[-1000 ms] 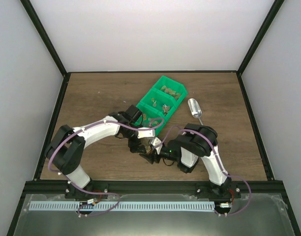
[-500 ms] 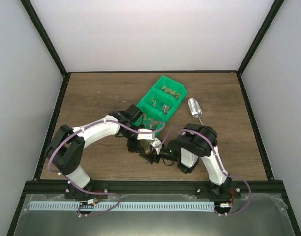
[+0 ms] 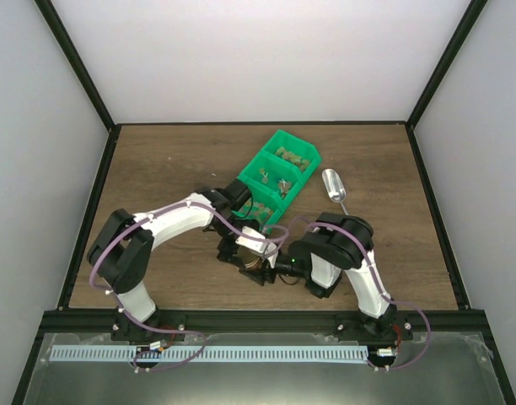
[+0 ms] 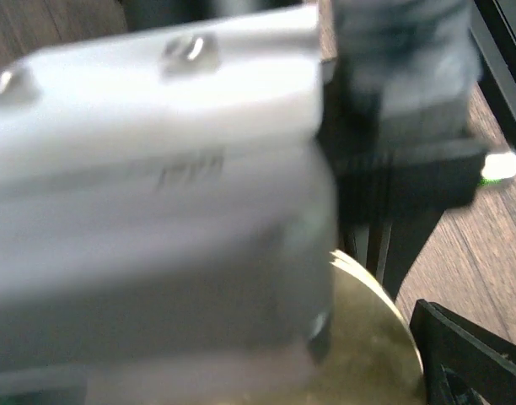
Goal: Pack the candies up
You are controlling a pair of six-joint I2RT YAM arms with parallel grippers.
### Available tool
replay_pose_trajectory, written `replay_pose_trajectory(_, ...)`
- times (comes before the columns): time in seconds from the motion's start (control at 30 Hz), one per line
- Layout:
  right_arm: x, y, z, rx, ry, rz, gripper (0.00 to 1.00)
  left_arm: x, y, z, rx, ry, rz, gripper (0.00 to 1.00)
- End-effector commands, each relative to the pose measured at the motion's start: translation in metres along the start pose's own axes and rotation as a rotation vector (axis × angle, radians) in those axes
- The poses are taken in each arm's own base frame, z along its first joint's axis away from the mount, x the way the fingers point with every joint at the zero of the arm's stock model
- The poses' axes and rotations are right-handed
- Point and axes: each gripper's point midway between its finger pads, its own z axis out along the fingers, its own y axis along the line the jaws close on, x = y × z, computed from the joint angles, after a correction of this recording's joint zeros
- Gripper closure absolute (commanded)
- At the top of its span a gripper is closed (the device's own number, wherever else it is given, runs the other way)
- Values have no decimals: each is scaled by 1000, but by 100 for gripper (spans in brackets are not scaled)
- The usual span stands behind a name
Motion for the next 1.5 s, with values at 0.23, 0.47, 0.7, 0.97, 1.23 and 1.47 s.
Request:
replay_pose_trajectory(0.23, 6, 16, -10, -63, 27, 9, 38, 24, 45, -60, -260, -73, -327, 0)
replay_pose_trajectory(0.47, 13, 16, -19, -47, 56, 7, 14, 38, 47, -76, -373, -73, -395, 0)
replay_pose_trajectory(0.7, 12, 5, -24, 11, 80, 8, 0, 47, 59, -92, -434, -110, -511, 0)
replay_pose_trajectory(0.97, 15, 9, -34, -13, 152, -53, 0, 51, 61, -106, -482, -98, -484, 0)
replay_pose_trajectory(1.23, 27, 14, -33, -88, 323, -61, 0, 49, 70, -114, -514, -88, -436, 0)
replay_pose_trajectory(1.47, 9, 18, -32, -172, 367, -48, 0, 48, 76, -120, -540, -80, -401, 0)
